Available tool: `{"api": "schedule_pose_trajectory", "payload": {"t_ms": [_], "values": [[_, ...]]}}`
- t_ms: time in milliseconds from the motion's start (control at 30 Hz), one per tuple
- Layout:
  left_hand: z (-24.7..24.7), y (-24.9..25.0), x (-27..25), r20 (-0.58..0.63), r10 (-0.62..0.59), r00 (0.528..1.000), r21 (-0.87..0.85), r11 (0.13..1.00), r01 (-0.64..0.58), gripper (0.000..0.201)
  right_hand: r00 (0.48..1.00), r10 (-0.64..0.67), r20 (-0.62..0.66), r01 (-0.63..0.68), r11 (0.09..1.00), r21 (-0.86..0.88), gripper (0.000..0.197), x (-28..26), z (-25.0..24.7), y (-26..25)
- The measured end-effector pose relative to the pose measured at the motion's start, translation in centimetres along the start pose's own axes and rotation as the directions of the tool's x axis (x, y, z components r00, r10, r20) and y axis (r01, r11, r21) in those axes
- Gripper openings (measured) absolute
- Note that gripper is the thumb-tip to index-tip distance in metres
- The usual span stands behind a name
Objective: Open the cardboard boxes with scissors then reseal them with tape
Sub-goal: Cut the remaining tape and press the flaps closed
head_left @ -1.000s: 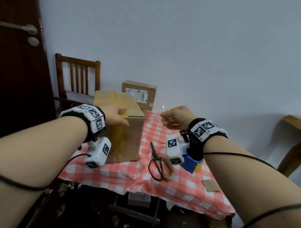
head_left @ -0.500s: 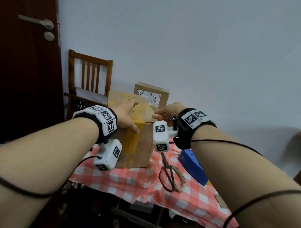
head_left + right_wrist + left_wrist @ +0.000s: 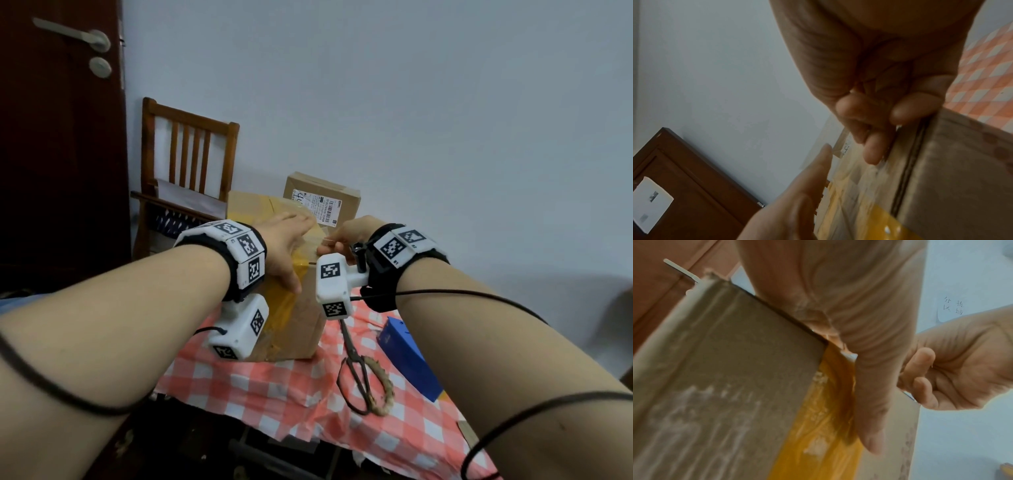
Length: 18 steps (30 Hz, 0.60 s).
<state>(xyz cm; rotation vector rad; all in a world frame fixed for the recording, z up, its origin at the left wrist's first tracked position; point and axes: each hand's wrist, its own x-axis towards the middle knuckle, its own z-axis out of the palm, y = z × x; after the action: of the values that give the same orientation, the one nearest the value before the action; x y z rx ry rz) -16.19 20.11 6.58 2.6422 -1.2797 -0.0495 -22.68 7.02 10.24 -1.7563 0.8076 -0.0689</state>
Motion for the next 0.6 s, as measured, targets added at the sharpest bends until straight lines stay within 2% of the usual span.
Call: {"api": "schedule_pose_trajectory", "payload": {"t_ms": [67,167,233,300,400,600], "values": [[0.1,0.1,0.2,0.009,0.002,1.000,0.050,0.999,-0.003,0.122,1.000,-0.001,-0.009,0.001,1.000,-0.012,0.014,0.1,0.0,-0.2],[0.1,0.5,0.2,0.046,0.028,0.999,0.071,0.997,-0.031,0.117,1.000,0.014,0.001,-0.014,0.992,-0.126,0.009,0.4,0.0,-0.3],[-0.1,1.0,-0.1,0.072,0.013,0.997,0.045,0.999,-0.016,0.113,0.999,-0.031,-0.016,0.026,0.971,-0.239,0.009,0.9,-0.2,-0.2],[-0.1,1.2,-0.2,0.094,-0.017,0.995,-0.005,1.000,0.017,0.112,0.995,-0.098,-0.020,0.088,0.950,-0.300,0.018,1.3,-0.5,0.0],[0.4,1.2,0.0,0.147,-0.058,0.987,-0.125,0.989,0.077,0.110,0.994,-0.106,-0.013,0.096,0.943,-0.320,0.019,1.2,-0.6,0.3],[0.5,1.6,0.3,0.165,-0.073,0.984,-0.135,0.986,0.096,0.109,1.000,-0.029,0.006,0.029,0.951,-0.308,0.012,1.0,-0.6,0.5]]}}
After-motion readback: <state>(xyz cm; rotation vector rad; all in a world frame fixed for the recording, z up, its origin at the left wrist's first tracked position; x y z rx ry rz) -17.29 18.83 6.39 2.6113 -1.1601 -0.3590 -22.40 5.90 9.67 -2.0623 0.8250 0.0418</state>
